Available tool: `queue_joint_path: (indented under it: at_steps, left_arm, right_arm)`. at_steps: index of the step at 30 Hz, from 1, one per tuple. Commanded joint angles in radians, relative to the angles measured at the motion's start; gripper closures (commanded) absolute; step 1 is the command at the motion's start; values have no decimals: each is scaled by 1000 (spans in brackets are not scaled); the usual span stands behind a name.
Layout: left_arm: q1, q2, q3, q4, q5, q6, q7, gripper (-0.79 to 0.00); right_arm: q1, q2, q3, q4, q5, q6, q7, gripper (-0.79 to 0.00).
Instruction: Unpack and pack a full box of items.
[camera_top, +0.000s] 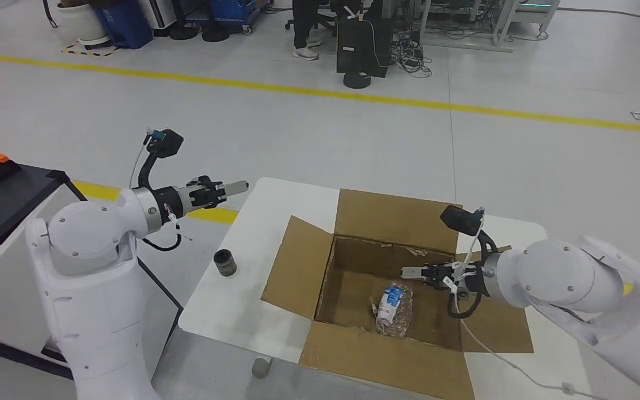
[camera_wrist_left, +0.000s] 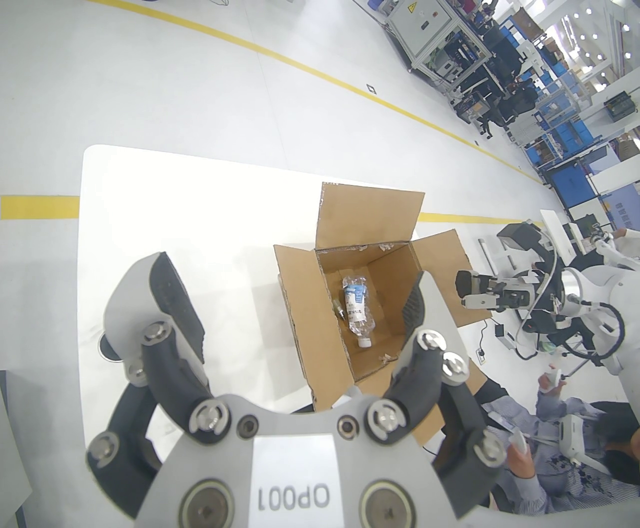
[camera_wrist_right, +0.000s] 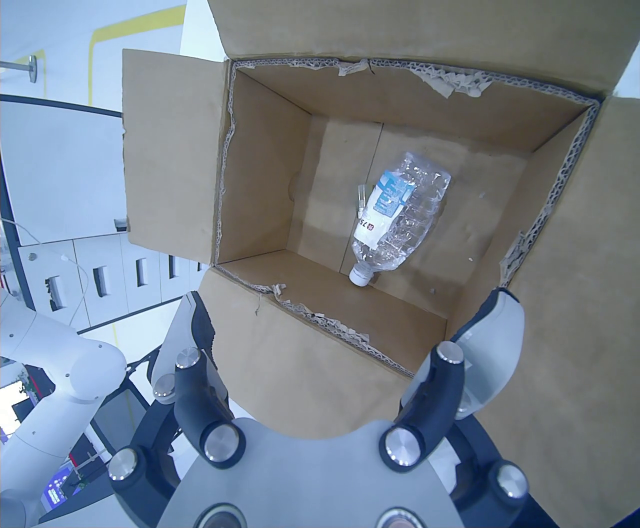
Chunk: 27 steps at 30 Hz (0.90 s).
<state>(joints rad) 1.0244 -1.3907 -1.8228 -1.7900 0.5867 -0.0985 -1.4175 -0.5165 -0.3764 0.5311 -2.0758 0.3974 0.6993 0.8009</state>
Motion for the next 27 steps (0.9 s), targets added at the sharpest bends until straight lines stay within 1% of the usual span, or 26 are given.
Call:
queue_joint_path:
  at_steps: [1, 6, 9, 11, 12, 14, 15, 16, 17, 19, 20, 21, 27]
  left_arm:
    - [18, 10, -1, 0, 45, -50, -16, -785]
    - [56, 28, -34, 42, 29, -44, -7, -785]
    - [76, 36, -33, 61, 26, -68, 21, -785]
    - [86, 40, -34, 75, -6, -105, 49, -785]
    - [99, 43, -34, 88, -9, -131, 81, -785]
    - [112, 46, -32, 98, 1, -152, 130, -785]
    - [126, 48, -30, 103, 17, -169, 176, -785]
    - [134, 50, -30, 103, 33, -175, 200, -785]
    - [150, 53, -26, 97, 62, -198, 240, -785]
    - [172, 55, -30, 96, 64, -198, 290, -785]
    - [183, 57, -29, 81, 68, -205, 304, -785]
    - [199, 61, -28, 55, 125, -211, 320, -785]
    - [199, 61, -28, 55, 125, -211, 320, -785]
  right_arm:
    - [0, 0, 0, 0, 0, 0, 0, -785]
    - [0, 0, 0, 0, 0, 0, 0, -785]
    - [0, 0, 0, 0, 0, 0, 0, -785]
    - [0, 0, 0, 0, 0, 0, 0, -785]
    - [0, 0, 0, 0, 0, 0, 0, -785]
    - [0, 0, 0, 0, 0, 0, 0, -785]
    - [0, 0, 0, 0, 0, 0, 0, -785]
    - [0, 0, 0, 0, 0, 0, 0, -785]
    - [0, 0, 0, 0, 0, 0, 0, -785]
    - [0, 0, 0, 0, 0, 0, 0, -785]
    - [0, 0, 0, 0, 0, 0, 0, -785]
    - [0, 0, 0, 0, 0, 0, 0, -785]
    - [0, 0, 0, 0, 0, 0, 0, -785]
